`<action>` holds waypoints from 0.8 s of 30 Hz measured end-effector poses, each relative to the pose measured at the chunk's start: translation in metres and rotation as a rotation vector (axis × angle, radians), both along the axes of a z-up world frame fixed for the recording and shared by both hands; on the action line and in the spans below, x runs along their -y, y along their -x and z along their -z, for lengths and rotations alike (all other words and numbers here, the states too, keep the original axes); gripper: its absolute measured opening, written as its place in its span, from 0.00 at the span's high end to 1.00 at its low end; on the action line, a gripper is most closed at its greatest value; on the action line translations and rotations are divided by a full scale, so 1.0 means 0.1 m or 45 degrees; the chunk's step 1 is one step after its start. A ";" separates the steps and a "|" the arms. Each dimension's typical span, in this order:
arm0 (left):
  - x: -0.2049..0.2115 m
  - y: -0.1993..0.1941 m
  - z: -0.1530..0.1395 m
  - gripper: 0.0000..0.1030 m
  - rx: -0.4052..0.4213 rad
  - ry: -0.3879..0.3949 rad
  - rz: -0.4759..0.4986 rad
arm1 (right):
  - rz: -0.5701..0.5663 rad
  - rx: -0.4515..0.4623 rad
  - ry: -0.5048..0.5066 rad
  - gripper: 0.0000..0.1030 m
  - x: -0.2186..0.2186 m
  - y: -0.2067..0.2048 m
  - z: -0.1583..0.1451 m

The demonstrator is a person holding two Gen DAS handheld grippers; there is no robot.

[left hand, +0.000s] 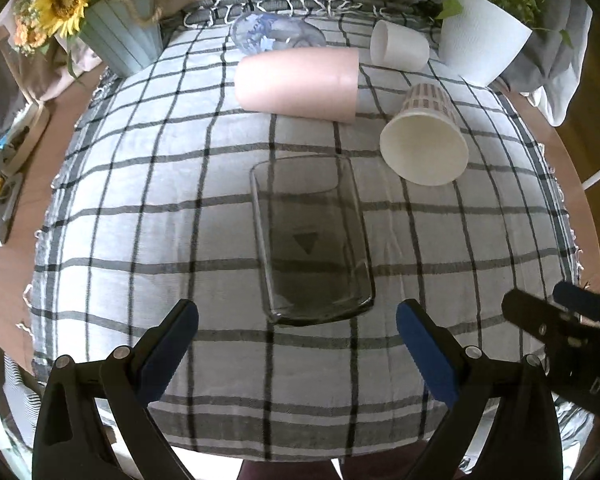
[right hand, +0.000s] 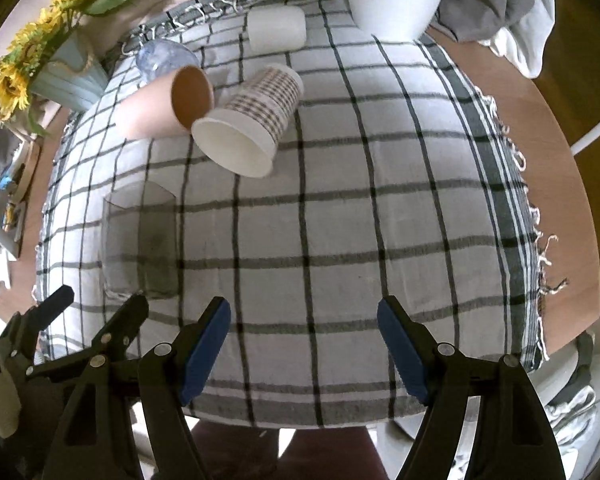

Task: Flip cup upside down
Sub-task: 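Lower the glass tumbler rim-down onto the cloth with the right gripper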

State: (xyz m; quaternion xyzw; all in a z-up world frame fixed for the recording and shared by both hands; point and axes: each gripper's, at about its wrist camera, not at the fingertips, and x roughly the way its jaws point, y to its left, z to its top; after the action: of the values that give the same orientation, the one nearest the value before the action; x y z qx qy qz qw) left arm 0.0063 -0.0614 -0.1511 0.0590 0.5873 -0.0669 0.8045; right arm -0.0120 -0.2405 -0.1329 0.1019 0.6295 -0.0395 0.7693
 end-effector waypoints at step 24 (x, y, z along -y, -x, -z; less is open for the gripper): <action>0.12 0.01 0.14 0.35 -0.001 -0.035 0.041 | -0.027 -0.041 0.020 0.26 -0.01 0.02 0.14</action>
State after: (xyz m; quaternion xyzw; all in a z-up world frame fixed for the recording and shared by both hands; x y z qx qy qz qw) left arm 0.0049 -0.0732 -0.1648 0.0794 0.5875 -0.0718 0.8021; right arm -0.0139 -0.2396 -0.1464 0.0885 0.6425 -0.0378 0.7602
